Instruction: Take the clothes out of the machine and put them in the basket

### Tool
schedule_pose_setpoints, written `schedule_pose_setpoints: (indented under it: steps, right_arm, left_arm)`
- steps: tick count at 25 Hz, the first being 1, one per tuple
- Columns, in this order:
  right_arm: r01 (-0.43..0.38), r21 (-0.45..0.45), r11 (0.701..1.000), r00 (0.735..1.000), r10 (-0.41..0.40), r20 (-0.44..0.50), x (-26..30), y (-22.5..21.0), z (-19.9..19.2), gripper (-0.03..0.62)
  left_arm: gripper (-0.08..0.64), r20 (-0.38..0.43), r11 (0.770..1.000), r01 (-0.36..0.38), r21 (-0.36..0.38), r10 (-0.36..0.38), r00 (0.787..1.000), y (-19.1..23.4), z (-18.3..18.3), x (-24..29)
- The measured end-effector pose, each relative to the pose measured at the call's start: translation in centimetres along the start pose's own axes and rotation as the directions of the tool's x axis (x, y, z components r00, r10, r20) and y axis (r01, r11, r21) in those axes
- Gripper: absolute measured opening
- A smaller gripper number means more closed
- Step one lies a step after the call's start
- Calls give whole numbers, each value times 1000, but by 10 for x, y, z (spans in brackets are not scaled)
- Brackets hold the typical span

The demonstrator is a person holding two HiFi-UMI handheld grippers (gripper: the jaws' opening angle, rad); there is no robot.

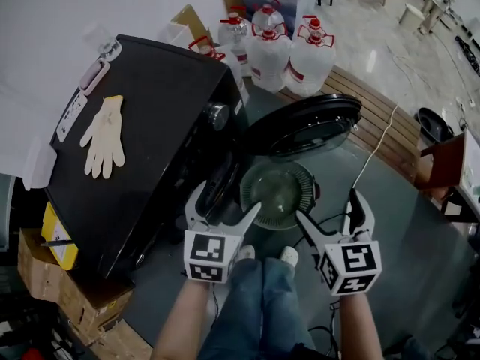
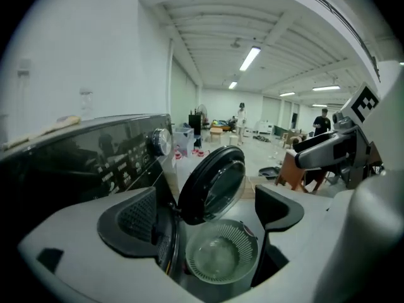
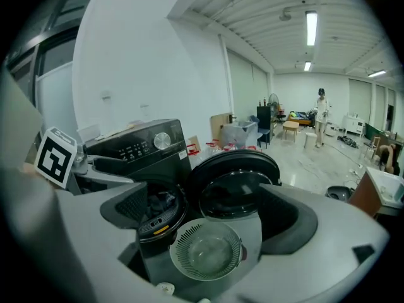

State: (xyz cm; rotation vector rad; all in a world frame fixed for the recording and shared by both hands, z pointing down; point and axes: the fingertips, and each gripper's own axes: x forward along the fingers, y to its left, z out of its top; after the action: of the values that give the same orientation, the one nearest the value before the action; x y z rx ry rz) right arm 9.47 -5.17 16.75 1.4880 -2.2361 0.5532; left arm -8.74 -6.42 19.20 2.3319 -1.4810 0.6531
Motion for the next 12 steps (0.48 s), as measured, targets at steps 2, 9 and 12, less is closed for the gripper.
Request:
schedule_pose_setpoints:
  steps: [2,9,12]
  right_arm:
    - [0,20,1000,1000,0,-16,11,2,-14,546]
    - [6,65,998,996,0,-88,49,-1,-74,546]
    - [16,72,997,995,-9,-101,65,-3,-96,546]
  left_arm:
    - [454,0,1000,5,-26,-5,1000,4,-12,9]
    - [446,-29,996,-2,-84,-1,1000,16,-60,48]
    - [446,-51,994,-13,-107,7,999,22,-85,62]
